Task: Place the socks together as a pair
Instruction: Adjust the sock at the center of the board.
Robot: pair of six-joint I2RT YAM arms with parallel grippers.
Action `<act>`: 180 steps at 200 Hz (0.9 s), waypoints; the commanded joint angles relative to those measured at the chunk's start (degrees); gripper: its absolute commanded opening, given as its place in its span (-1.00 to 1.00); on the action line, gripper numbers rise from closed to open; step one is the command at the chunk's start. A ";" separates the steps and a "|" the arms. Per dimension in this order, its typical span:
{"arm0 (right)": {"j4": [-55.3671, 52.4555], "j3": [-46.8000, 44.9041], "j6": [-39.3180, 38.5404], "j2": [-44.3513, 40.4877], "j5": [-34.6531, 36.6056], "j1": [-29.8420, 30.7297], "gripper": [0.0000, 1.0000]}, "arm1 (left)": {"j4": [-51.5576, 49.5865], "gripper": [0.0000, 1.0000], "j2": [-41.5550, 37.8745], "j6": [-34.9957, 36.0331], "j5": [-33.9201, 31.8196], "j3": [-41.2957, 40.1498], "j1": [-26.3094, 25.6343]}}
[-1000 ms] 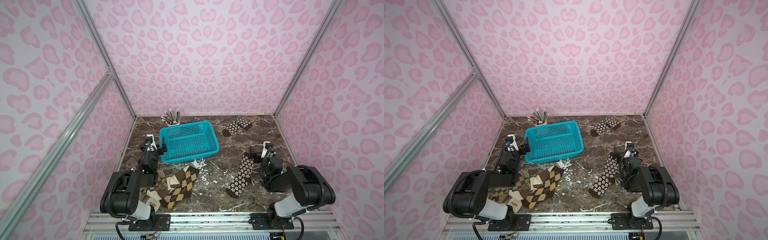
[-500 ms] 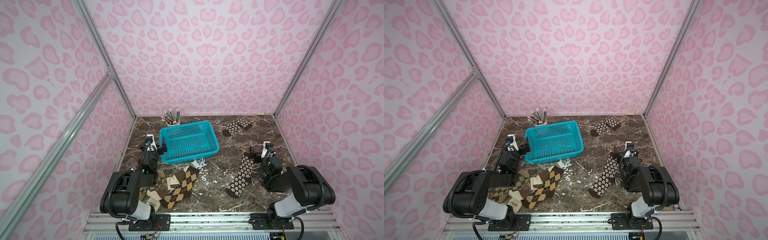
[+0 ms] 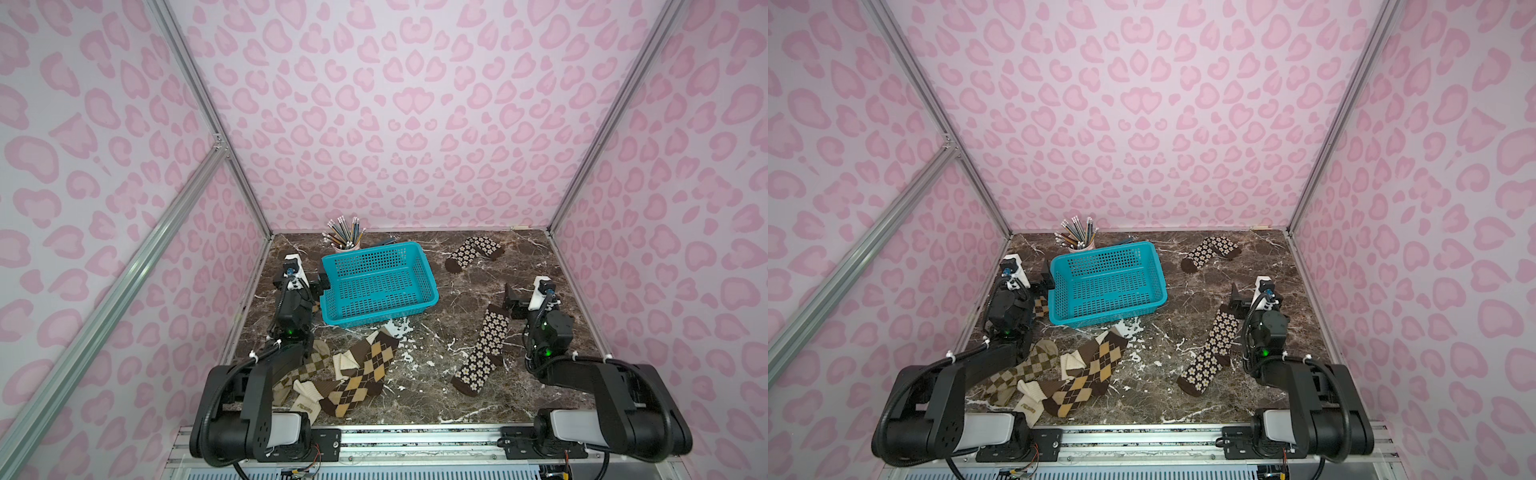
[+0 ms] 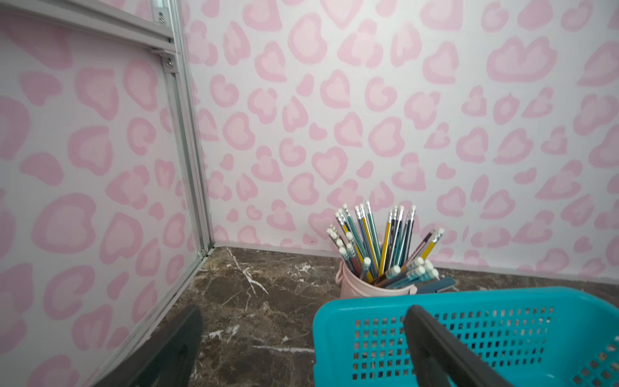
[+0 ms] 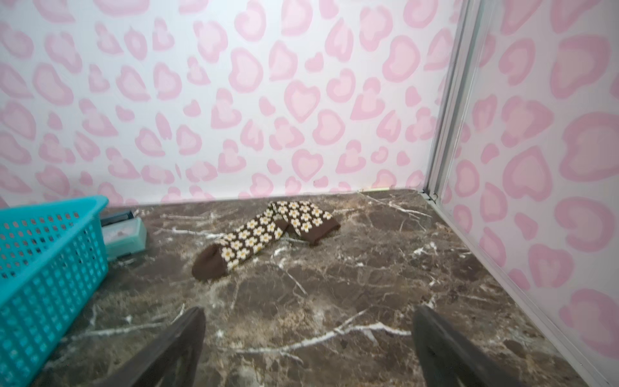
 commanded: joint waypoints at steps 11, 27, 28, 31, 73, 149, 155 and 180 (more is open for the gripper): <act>-29.99 8.80 8.91 -7.80 -3.10 3.14 0.93 | -18.47 0.95 -11.07 -6.38 -5.65 6.36 -0.75; -47.02 16.48 11.48 -9.71 -4.03 6.95 0.79 | -31.35 0.95 -14.67 -7.21 -6.09 12.39 -3.74; -48.05 16.93 11.60 -9.83 -4.22 7.14 0.78 | -32.12 0.95 -14.77 -7.17 -6.24 12.82 -4.01; -51.21 18.33 12.20 -9.92 -4.54 7.74 0.74 | -35.09 0.95 -15.27 -7.06 -6.55 14.28 -4.87; -84.94 27.65 21.38 -11.86 -13.61 14.99 -0.28 | -66.28 0.95 -22.24 -17.12 -5.40 25.68 -15.14; -91.36 17.35 40.20 -7.92 -13.61 33.85 -0.81 | -84.01 0.95 -38.96 -34.99 1.99 16.35 -27.44; -90.63 16.81 40.33 -6.81 -13.43 34.39 -0.82 | -83.96 0.95 -39.58 -34.92 2.04 15.55 -28.10; -88.77 16.56 40.51 -0.68 -15.21 37.09 -0.87 | -84.00 0.95 -39.30 -33.51 1.74 14.45 -30.46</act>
